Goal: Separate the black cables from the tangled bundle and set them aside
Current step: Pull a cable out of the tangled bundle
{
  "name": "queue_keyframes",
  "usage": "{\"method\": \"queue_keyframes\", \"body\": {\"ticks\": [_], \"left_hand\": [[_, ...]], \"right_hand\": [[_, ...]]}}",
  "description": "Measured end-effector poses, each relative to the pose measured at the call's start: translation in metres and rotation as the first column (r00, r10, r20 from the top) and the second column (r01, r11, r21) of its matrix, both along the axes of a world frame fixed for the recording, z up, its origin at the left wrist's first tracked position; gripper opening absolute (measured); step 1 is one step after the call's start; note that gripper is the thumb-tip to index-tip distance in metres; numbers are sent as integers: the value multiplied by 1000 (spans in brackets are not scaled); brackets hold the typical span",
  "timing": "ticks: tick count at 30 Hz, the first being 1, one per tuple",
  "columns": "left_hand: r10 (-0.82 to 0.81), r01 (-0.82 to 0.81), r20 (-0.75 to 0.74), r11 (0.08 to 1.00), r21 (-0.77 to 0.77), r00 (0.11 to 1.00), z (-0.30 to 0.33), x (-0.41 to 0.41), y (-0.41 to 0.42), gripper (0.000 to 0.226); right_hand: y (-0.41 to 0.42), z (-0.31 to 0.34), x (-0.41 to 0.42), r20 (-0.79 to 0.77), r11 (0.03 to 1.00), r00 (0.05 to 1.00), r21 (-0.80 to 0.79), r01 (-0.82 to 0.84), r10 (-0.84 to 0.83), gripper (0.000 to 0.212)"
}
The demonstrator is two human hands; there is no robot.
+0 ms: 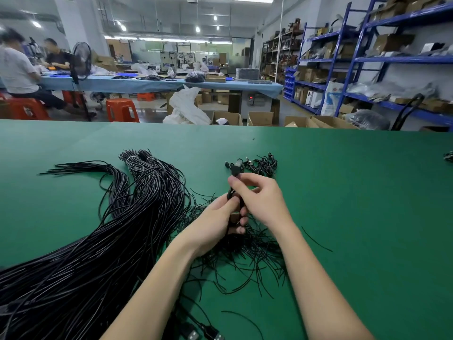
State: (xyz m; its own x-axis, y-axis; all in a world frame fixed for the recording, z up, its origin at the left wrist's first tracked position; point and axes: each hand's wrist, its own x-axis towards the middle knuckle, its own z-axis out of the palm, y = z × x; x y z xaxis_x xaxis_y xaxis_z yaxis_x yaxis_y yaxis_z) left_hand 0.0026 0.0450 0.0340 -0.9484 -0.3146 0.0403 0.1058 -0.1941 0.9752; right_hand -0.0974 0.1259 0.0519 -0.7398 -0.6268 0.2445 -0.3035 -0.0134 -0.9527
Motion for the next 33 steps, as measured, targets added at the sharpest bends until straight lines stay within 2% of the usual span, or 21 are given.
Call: {"method": "queue_keyframes", "body": {"ticks": [4, 11, 13, 15, 17, 18, 19, 21, 23, 25, 28, 31, 33], "left_hand": [[-14, 14, 9, 1000, 5, 1000, 2, 2, 1, 29], [-61, 56, 64, 995, 86, 996, 4, 4, -1, 21], [-38, 33, 32, 990, 139, 999, 2, 2, -2, 20], [27, -24, -15, 976, 217, 1000, 1, 1, -5, 19], [128, -109, -49, 952, 286, 991, -1, -2, -8, 20], [180, -152, -66, 941, 302, 981, -2, -3, -9, 21], [223, -186, -87, 932, 312, 971, -3, -5, -10, 22], [273, -221, -128, 921, 321, 953, -5, -7, -10, 23], [293, -239, -146, 922, 303, 945, -7, -9, -9, 23], [286, -235, -148, 928, 289, 947, -8, -9, -10, 24], [254, -199, -146, 928, 316, 956, -9, -8, -12, 25], [220, -166, -140, 932, 322, 965, -9, -7, -12, 26], [209, -159, -131, 936, 314, 969, -10, -7, -10, 27]], "right_hand": [[-3, 3, 4, 45, 998, 997, 1, 66, -66, 13], [5, 10, 0, 84, 985, 991, 130, -113, 103, 8], [7, 8, 3, 180, 989, 977, 72, -130, 115, 21], [12, 2, 9, 233, 999, 972, 31, -15, 7, 31], [23, -11, 15, 120, 977, 974, 112, 181, -194, 32], [29, -18, 19, 79, 966, 974, 166, 196, -211, 35], [34, -24, 24, 87, 968, 986, 221, 121, -143, 36], [37, -33, 36, 182, 940, 979, 309, -142, 88, 28], [35, -39, 45, 231, 926, 951, 269, -265, 205, 16], [32, -42, 49, 286, 960, 939, 143, -241, 193, 13], [30, -47, 49, 292, 983, 946, 65, -170, 144, 13], [31, -47, 43, 272, 988, 953, 42, -150, 133, 17], [33, -46, 43, 250, 972, 952, 104, -210, 179, 18]]}}
